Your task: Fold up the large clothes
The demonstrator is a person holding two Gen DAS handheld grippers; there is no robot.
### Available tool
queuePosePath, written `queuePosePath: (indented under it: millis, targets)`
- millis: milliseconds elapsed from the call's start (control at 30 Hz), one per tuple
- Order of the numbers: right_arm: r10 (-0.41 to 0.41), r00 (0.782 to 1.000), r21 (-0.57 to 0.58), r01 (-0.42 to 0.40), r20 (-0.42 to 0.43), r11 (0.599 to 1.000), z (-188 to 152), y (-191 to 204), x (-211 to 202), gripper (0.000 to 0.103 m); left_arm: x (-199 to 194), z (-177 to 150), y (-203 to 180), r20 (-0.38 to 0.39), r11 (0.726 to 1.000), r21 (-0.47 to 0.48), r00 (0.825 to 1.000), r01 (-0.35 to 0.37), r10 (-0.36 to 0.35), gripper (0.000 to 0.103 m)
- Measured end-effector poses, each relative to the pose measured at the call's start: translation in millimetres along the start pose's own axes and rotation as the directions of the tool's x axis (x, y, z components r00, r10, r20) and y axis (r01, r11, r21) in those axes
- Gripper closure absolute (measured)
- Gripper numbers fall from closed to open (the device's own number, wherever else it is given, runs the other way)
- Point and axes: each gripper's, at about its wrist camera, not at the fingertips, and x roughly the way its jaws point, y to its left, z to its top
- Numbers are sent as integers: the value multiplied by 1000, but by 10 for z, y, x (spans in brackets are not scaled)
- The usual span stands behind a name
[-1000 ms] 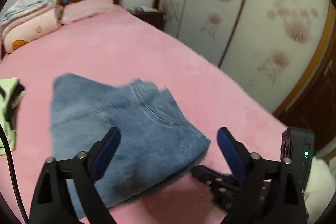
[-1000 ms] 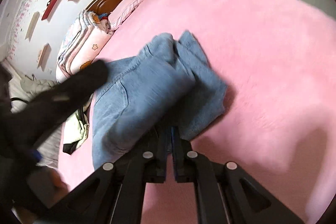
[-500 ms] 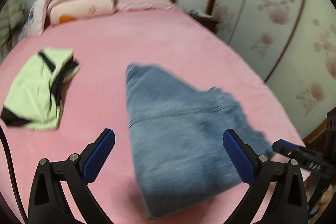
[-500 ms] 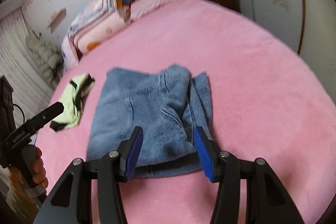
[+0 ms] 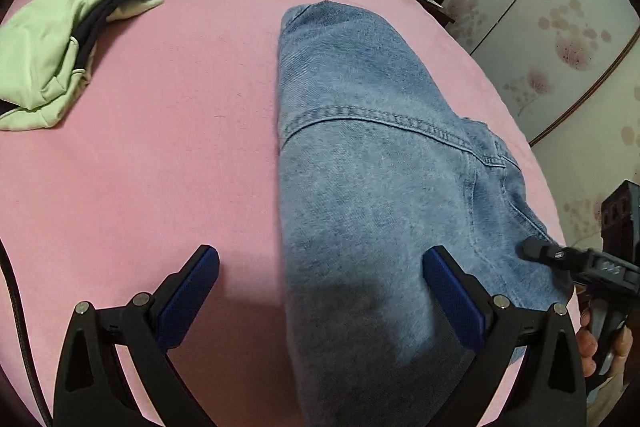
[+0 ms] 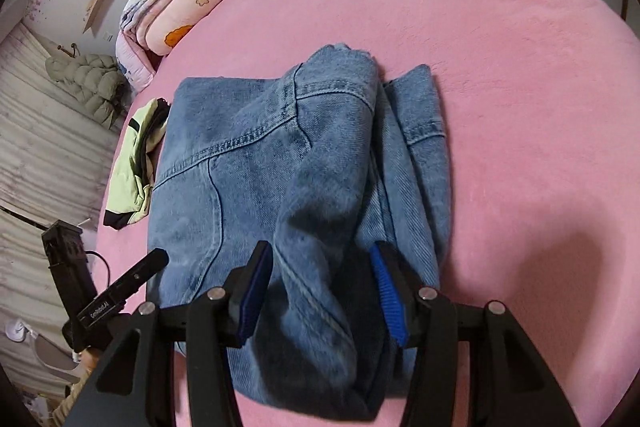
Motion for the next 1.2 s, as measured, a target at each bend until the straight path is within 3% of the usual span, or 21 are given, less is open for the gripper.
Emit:
queuePosePath:
  millis: [33,67,167,267,333,467,600,700,800,933,1067,1133,1200]
  targets:
    - [-18,1000,-16,18,-7,1000,0,29,10,69,12,-9,-24,-1,1000,6,1000,-1,1,2]
    - [-28,999,-38,27,-20,999,-7,65,36,87,16,-8,-56,0,1000,17,1000,-2,2,4]
    - [-92,995,-130,95,30,987,-70,229,-39,92,-28,9,-188,17,998,55,1000,-11,10,7]
    - [-111,982,-172,137,152,975,-142,364,-345,93,-128,34,-350,55,995,96,998,-28,22,8]
    - [-102,977,-164,133,185,977,-175,346,-469,93,-120,18,-410,60,992,115,998,-44,37,11]
    - [-162,974,-98,179,157,979,-281,66,-324,93,30,-103,-436,19,993,111,999,-48,46,15]
    - [-138,977,-16,143,165,990,-407,-180,-185,93,21,-155,-410,20,997,69,999,-40,39,15]
    - [-162,961,-14,170,226,985,-468,-95,-295,93,4,-153,-457,43,991,116,997,-64,59,15]
    - [-189,958,-17,197,214,980,-481,-98,-207,93,71,-171,-438,45,989,130,997,-71,66,14]
    - [-233,951,-73,252,202,965,-428,53,-183,91,6,-115,-435,24,991,115,997,-71,69,14]
    - [-269,947,-127,292,175,948,-314,263,-290,80,-162,9,-493,16,984,157,997,-83,81,14]
    - [-274,942,-153,305,195,940,-253,348,-398,71,-283,130,-526,47,981,175,996,-83,76,13]
    - [-262,937,-175,305,231,936,-147,439,-503,52,-373,287,-552,83,980,181,994,-81,67,11]
